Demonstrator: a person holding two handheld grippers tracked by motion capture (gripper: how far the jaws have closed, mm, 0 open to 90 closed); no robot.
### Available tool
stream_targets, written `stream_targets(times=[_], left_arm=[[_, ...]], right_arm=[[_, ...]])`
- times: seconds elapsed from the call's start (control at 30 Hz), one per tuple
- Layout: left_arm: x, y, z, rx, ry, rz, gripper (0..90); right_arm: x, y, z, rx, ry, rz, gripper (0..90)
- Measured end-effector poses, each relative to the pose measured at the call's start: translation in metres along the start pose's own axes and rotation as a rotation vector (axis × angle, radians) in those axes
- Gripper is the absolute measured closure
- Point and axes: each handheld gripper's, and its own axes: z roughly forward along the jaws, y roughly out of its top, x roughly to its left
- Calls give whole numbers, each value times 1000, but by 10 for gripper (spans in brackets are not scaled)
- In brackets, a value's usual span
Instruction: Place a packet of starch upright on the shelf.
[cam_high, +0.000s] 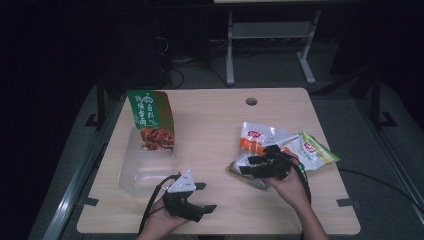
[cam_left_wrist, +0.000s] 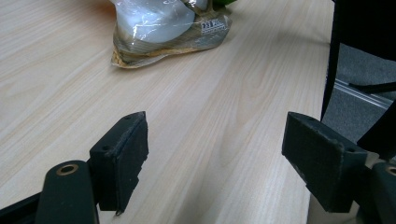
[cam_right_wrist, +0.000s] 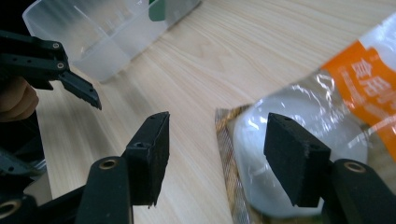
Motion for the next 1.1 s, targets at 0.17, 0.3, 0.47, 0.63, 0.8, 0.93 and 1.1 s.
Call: stream_targets(times=[0.17,0.3,0.47,0.63,0.8,0.93,1.1], left_arm=[[-1,-1,0,1,5,6,223],[-2,-1,2,12,6,20,223],[-3,-1,2,13,4,31,223],[-3,-2,2,14,1,34,223],[-2,-2,3,24,1,35,221],[-2,-2,3,24,0,38,221],[-2,-1,3,22,2,34,220]], right_arm=[[-3,-14,-11,-22,-30,21,393],[-4,-19,-24,-39,-55,37,393],[-10,-26,-34,-43,-104,55,395],[-18,-27,-38,-30,-160,69,397],[-25,-25,-44,-48,-189,82,397],[-31,-25,-49,-61,-207,85,397],[-39,-25,-57,-77,-214,116,401]])
